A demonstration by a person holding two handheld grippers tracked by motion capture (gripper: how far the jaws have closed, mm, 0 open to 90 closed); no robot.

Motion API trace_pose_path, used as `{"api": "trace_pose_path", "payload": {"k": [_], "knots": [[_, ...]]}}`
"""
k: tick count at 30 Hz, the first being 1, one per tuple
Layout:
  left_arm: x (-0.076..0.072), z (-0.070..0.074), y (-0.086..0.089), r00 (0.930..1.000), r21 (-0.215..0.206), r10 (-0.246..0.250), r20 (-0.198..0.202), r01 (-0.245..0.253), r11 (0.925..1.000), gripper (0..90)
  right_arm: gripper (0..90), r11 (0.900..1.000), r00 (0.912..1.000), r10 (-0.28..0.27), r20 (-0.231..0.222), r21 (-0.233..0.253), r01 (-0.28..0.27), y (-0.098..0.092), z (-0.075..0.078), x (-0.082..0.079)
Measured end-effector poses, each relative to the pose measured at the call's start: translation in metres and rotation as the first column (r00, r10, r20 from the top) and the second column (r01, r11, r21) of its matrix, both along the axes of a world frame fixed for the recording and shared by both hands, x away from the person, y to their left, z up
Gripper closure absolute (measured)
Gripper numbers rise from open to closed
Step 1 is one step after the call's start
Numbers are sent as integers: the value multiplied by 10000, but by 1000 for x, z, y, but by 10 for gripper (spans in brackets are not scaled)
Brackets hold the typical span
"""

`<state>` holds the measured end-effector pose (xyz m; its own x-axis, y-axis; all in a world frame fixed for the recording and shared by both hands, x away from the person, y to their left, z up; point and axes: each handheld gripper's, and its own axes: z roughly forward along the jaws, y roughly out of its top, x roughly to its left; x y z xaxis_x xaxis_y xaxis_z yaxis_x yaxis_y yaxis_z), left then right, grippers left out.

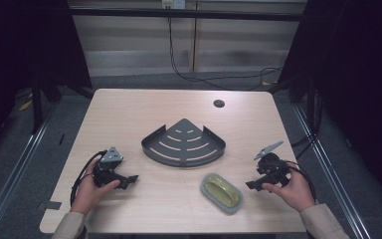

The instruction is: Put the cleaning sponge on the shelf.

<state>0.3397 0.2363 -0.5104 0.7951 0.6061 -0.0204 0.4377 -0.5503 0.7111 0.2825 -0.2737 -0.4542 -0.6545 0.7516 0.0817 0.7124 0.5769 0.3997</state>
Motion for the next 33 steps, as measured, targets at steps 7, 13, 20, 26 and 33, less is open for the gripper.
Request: {"api": "trace_pose_path", "payload": {"k": [7,13,20,26,33], "knots": [[0,0,0,10000,52,-43,23,43,10000,44,336,9999,9979,70,-645,-141,-79,18,25,6],[0,0,0,10000,55,-44,22,43,10000,44,386,9969,9941,557,-932,-493,-605,38,35,9],[0,0,0,10000,32,-44,31,44,10000,43,417,9918,9891,985,-1094,-704,-1066,59,43,9],[0,0,0,10000,62,-19,47,19,10000,43,432,9886,9839,1162,-1361,-793,-1277,69,45,10],[0,0,1,10000,20,-24,12,24,10000,43,451,9846,9783,1358,-1564,-882,-1508,80,48,11]]}}
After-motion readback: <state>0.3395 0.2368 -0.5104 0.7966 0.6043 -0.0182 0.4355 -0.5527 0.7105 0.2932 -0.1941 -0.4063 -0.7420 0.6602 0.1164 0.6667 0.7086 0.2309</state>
